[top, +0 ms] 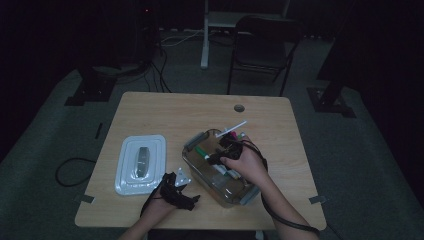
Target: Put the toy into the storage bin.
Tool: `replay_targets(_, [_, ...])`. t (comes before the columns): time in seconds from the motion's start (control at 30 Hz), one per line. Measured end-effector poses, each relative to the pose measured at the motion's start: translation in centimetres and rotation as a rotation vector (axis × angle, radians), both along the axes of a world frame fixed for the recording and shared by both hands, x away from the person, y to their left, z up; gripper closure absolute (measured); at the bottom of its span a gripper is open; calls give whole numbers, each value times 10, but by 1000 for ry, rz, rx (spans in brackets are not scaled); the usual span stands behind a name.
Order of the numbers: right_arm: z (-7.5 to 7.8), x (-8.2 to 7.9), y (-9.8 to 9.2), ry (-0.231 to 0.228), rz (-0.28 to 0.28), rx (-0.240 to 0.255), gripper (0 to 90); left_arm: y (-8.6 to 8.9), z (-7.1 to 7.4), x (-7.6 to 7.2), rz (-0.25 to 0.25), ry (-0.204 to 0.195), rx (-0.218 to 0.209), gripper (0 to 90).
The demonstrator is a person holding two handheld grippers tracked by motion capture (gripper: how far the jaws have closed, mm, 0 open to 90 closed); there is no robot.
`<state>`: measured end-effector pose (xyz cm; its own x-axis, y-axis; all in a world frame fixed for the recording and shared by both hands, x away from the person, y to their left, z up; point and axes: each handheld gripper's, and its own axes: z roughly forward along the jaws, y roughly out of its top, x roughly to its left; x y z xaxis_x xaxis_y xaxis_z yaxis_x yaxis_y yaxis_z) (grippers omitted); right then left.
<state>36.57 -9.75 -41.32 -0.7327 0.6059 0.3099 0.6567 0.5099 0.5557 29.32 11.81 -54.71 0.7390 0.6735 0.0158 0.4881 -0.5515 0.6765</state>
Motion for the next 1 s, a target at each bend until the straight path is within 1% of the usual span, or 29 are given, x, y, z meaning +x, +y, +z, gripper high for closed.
replay_targets(0.03, [-4, 0, 3, 9, 9, -5, 765, 0, 0, 0, 0, 1, 0, 5])
replay_targets(0.07, [-11, 1, 10, 35, 27, -27, 765, 0, 0, 0, 0, 0, 0, 5])
replay_targets(0.13, [-17, 3, 14, 64, 37, -21, 765, 0, 0, 0, 0, -1, -1, 5])
replay_targets(0.17, [-22, 4, 17, 82, 49, -41, 765, 0, 0, 0, 0, 0, -1, 5])
replay_targets(0.23, [-25, 4, 19, 88, 49, -50, 765, 0, 0, 0, 1, 0, -1, 5])
replay_targets(0.27, [-34, 6, 26, 129, 61, -65, 765, 0, 0, 0, 1, 0, -1, 5])
replay_targets(0.3, [-38, 8, 27, 138, 56, -71, 764, 0, 0, 0, 0, 0, -1, 5])
replay_targets(0.33, [-41, 8, 29, 142, 54, -89, 765, 0, 0, 0, 1, 0, -2, 5])
replay_targets(0.4, [-47, 10, 31, 167, 56, -101, 765, 0, 0, 0, 1, -1, -1, 5])
replay_targets(0.47, [-52, 11, 33, 180, 58, -129, 764, 0, 0, 0, 1, -2, -2, 5])
replay_targets(0.57, [-54, 10, 35, 191, 71, -157, 764, 0, 0, 0, 1, -3, -1, 5])
replay_targets(0.63, [-56, 10, 36, 200, 77, -167, 761, 0, 0, 0, 1, -3, 0, 5])
replay_targets(0.67, [-57, 10, 37, 216, 86, -174, 757, 0, 0, 0, 0, -2, 0, 5])
replay_targets(0.7, [-58, 10, 37, 225, 93, -170, 751, 0, 0, 0, 0, -2, 0, 5])
replay_targets(0.73, [-59, 10, 38, 230, 100, -173, 728, 0, 0, 0, 0, -2, 0, 5])
replay_targets(0.77, [-59, 10, 38, 227, 107, -183, 712, 0, 0, 0, 0, -3, 0, 5])
replay_targets(0.8, [-58, 10, 37, 215, 107, -176, 696, 0, 0, 0, 1, -3, -1, 5])
replay_targets(0.87, [-55, 11, 34, 187, 98, -161, 701, 0, 0, 0, 1, -2, -1, 5])
replay_targets(0.93, [-48, 11, 29, 162, 86, -122, 663, 0, 0, 0, 0, 0, -2, 5])
replay_targets(0.97, [-43, 11, 25, 138, 81, -106, 629, 0, 0, 0, 0, -1, -1, 5])
replay_targets(1.0, [-37, 11, 20, 99, 76, -87, 610, 0, 0, 0, 1, -1, -1, 5])
